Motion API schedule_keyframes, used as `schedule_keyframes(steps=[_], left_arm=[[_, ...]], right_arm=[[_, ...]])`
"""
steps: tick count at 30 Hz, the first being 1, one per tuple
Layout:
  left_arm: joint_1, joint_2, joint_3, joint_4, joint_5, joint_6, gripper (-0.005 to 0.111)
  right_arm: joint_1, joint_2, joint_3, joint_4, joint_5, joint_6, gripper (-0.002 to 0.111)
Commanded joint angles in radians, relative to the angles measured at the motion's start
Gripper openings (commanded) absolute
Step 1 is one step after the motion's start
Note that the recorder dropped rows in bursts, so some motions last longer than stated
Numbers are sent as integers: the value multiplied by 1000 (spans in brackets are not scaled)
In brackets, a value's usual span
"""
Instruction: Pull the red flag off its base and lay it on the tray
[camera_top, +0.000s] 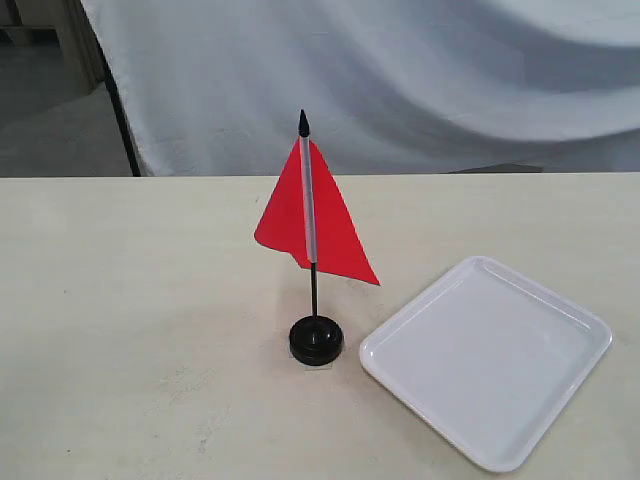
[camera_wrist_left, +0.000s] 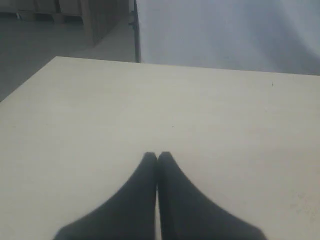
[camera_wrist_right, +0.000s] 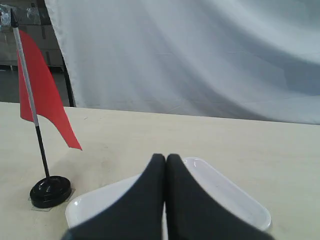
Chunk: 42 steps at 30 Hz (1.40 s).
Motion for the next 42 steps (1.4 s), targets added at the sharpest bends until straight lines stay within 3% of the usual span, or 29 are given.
schedule_keyframes(steps=[1, 10, 22, 27, 30, 33, 39, 42], left_arm=[[2, -1, 2, 2, -5, 1, 0], [2, -1, 2, 2, -5, 1, 0], [2, -1, 2, 2, -5, 1, 0], [2, -1, 2, 2, -5, 1, 0], [2, -1, 2, 2, -5, 1, 0], [2, -1, 2, 2, -5, 1, 0], [2, -1, 2, 2, -5, 1, 0], [2, -1, 2, 2, -5, 1, 0]], right_arm=[[5, -4, 3, -6, 1, -9, 1], [5, -4, 3, -6, -35, -9, 1], [5, -4, 3, -6, -540, -6, 1], [5, -4, 3, -6, -694, 154, 1], [5, -4, 3, -6, -640, 370, 1], [5, -4, 3, -6, -594, 384, 1], [5, 78, 3, -8, -842, 467, -1], [5, 224, -36, -40, -837, 455, -1]])
